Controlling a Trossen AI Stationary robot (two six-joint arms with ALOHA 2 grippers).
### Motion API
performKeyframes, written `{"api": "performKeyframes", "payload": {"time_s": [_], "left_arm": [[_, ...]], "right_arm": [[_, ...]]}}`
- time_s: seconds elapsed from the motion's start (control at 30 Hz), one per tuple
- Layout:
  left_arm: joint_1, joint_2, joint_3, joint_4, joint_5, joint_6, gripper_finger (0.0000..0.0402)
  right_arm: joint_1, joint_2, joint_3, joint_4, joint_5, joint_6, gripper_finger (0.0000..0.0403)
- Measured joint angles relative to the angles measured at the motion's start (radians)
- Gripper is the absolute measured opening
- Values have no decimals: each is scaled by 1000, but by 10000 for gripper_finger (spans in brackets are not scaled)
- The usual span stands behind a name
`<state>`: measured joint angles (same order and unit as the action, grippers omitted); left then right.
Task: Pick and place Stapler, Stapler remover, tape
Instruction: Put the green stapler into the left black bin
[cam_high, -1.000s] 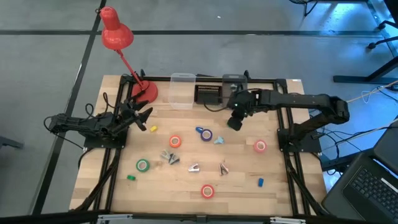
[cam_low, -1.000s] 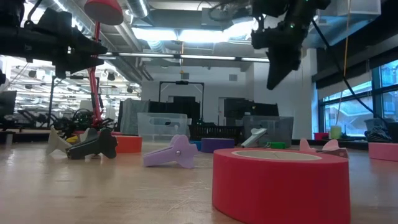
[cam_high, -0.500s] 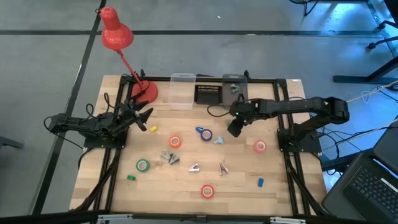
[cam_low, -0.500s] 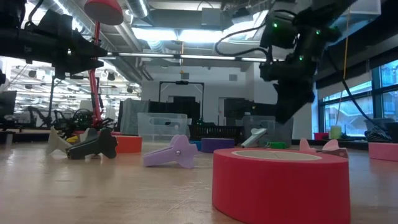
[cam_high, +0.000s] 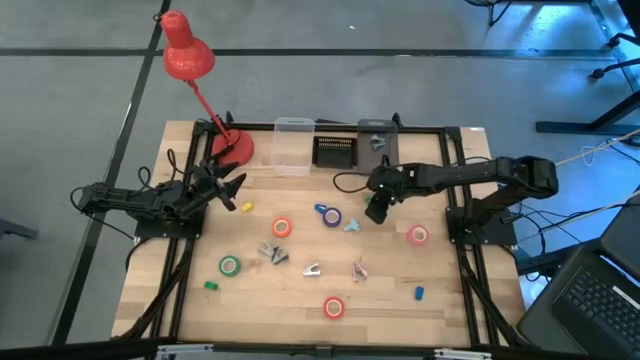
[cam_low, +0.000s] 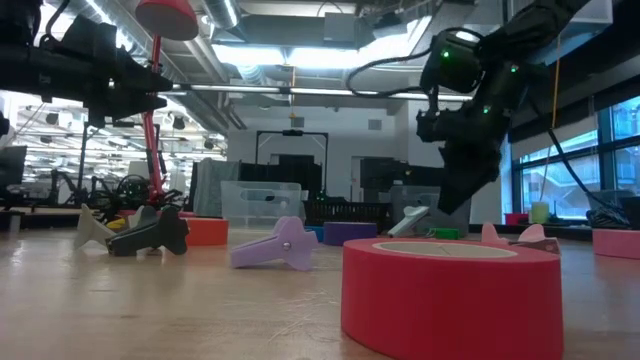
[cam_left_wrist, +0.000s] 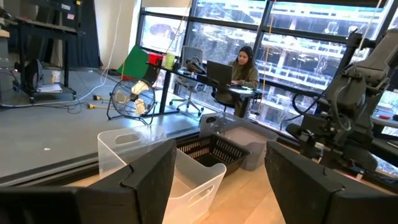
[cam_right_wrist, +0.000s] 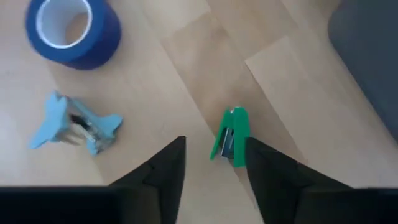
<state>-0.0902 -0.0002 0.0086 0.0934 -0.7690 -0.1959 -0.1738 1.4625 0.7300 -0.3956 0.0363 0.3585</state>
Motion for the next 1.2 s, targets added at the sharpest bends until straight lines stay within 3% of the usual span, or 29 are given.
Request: {"api": "performKeyframes", "payload": {"time_s": [0.2,0.4,0.6,0.83,1.03,1.2], "left_arm": [[0,0,0,0,0,0,237],[0,0,0,0,0,0,237],[0,0,0,0,0,0,237],[0,0,0,0,0,0,237],[0,0,0,0,0,0,237],[0,0,0,0,-3,4,237]], "right_arm": [[0,93,0,31,16,0,228],[0,172,5,73,37,-1,234],[0,162,3,81,69,1,177],[0,141,0,73,40,8,53],[10,141,9,85,-46,47,57],[42,141,89,89,-115,-13,57]]}}
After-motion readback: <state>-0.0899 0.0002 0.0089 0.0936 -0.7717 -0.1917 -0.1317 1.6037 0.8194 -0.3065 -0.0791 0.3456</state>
